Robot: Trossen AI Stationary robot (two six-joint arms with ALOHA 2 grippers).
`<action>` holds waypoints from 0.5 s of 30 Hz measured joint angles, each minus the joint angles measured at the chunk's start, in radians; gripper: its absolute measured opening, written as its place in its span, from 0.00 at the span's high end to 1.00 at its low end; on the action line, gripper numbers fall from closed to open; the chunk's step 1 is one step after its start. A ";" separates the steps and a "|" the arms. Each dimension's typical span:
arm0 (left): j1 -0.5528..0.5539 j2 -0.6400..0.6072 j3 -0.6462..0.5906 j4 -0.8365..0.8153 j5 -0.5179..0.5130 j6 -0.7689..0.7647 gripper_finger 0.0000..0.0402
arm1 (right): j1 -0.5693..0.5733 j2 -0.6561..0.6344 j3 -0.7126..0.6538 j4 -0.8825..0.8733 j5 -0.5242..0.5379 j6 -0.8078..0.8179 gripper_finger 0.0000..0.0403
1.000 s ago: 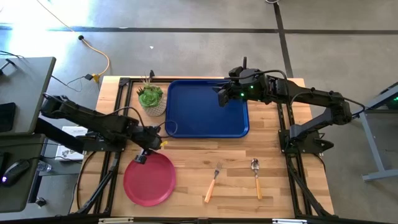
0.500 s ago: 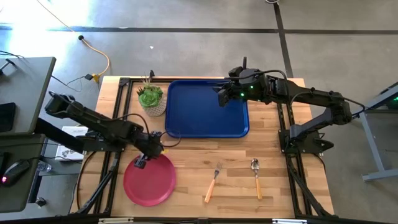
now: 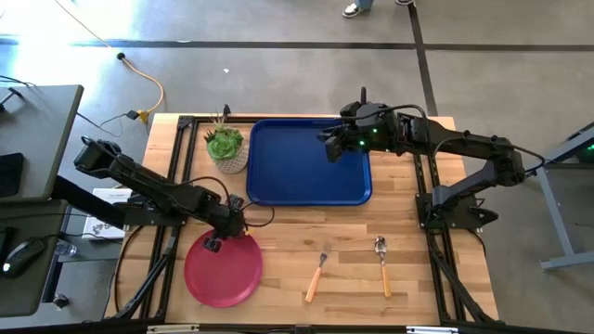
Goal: Pick and place plate/cup/fork/spoon on tray
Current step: Put the pink plate on the blue serving tray to the bottom left of the green cup
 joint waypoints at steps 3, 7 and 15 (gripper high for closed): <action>0.000 0.036 0.000 -0.001 -0.041 0.005 0.72 | 0.000 0.000 0.000 -0.004 0.000 0.000 0.69; 0.000 0.074 0.000 0.003 -0.073 -0.011 0.72 | 0.000 0.000 0.000 -0.008 0.000 0.000 0.69; 0.000 0.135 0.001 0.004 -0.072 -0.022 0.72 | 0.000 0.000 0.000 -0.012 0.000 0.000 0.69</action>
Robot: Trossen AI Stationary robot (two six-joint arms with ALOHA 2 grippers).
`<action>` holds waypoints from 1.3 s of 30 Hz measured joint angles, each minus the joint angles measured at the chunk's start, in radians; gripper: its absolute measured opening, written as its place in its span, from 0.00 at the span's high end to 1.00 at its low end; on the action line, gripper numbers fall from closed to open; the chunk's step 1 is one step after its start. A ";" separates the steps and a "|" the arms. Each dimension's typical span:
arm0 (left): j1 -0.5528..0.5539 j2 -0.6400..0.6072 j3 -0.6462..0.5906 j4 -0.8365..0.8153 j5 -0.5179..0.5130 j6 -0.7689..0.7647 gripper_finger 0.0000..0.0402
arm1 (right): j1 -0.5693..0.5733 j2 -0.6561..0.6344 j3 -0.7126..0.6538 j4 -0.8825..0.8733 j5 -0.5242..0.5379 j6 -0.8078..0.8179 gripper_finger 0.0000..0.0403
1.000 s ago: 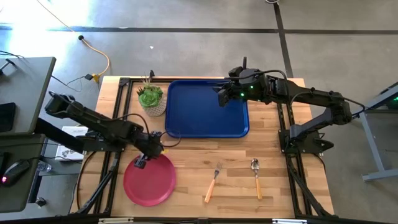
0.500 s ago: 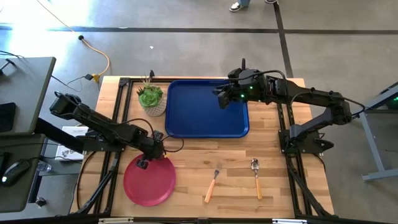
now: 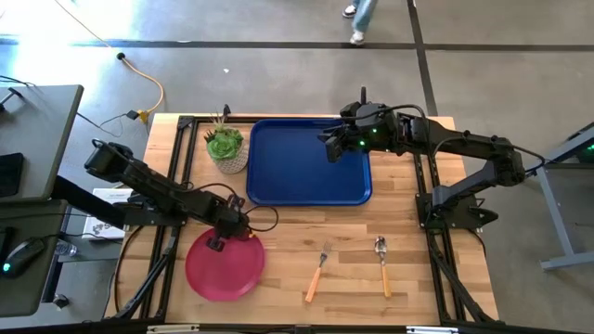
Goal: Pick and place plate/cup/fork/spoon on tray
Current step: Put the pink plate on the blue serving tray to the bottom left of the green cup
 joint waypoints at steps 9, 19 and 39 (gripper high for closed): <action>0.001 -0.004 0.002 0.003 0.015 -0.024 0.86 | 0.000 0.000 0.000 0.000 0.000 0.000 0.69; 0.000 -0.036 0.001 0.015 0.069 -0.024 0.97 | 0.000 0.000 0.000 0.000 0.004 0.000 0.69; 0.151 -0.171 -0.004 0.027 0.109 -0.069 1.00 | 0.000 0.000 0.000 0.006 0.004 0.000 0.69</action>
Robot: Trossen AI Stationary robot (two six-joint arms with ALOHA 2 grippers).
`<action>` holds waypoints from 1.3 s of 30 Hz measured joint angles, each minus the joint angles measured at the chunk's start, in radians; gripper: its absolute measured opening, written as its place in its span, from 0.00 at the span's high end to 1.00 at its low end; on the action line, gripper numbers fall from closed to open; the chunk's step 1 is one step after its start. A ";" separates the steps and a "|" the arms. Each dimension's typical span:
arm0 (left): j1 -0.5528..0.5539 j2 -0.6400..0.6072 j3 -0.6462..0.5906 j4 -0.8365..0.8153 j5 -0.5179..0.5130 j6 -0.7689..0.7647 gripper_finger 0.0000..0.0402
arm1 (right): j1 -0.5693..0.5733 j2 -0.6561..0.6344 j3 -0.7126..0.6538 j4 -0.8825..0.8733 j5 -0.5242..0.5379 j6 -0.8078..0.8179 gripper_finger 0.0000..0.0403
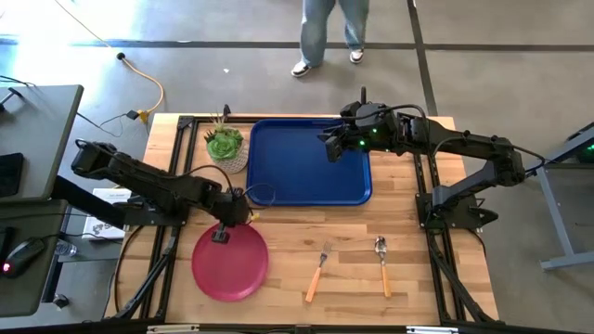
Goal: Pick and place plate/cup/fork/spoon on tray
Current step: Put the pink plate on the blue serving tray to the bottom left of the green cup
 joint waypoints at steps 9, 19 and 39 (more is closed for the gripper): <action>0.126 -0.013 0.000 0.074 -0.005 -0.086 1.00 | 0.000 0.000 0.000 0.021 0.000 0.010 0.69; 0.221 -0.013 0.001 0.221 -0.038 -0.241 1.00 | 0.000 0.000 0.000 0.030 0.053 0.010 0.69; 0.385 -0.013 0.204 0.244 -0.166 -0.261 1.00 | -0.014 0.000 0.000 0.032 0.249 0.001 0.69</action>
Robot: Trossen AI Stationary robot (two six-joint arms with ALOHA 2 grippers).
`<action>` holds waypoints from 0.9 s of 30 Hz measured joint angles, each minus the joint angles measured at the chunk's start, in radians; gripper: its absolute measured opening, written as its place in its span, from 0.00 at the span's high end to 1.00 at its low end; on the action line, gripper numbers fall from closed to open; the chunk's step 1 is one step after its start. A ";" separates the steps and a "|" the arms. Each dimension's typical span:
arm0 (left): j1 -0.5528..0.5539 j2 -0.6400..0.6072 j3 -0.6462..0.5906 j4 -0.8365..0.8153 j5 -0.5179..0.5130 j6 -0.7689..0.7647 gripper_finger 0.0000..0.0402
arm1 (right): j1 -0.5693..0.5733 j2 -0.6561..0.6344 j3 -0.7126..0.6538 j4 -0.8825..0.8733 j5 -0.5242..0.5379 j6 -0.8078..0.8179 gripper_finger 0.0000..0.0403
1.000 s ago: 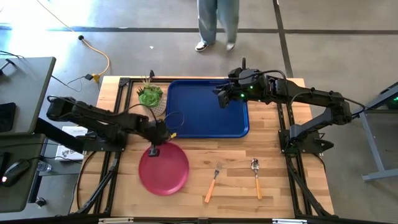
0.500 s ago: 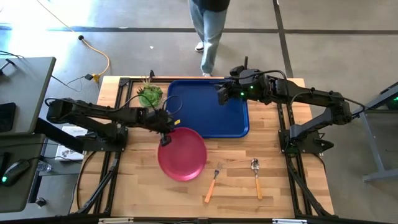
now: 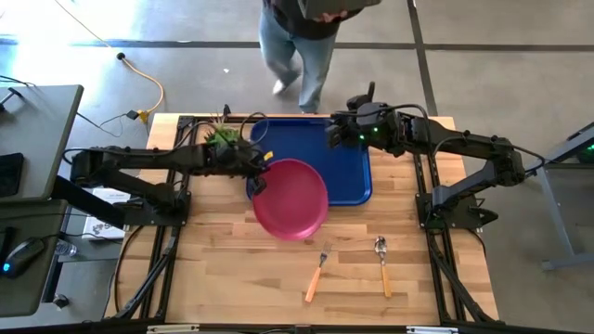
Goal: Pick and place plate/cup/fork/spoon on tray
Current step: Put the pink plate on the blue serving tray to the bottom left of the green cup
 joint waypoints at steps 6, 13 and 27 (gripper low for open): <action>0.050 0.029 0.051 -0.005 -0.003 0.036 1.00 | -0.061 0.000 0.000 0.001 0.031 -0.029 0.69; 0.103 0.123 0.151 -0.037 -0.024 0.056 1.00 | -0.160 -0.003 0.000 0.038 0.021 -0.113 0.69; 0.240 0.362 0.344 -0.127 0.003 0.056 1.00 | -0.339 -0.019 0.000 0.067 -0.138 -0.205 0.69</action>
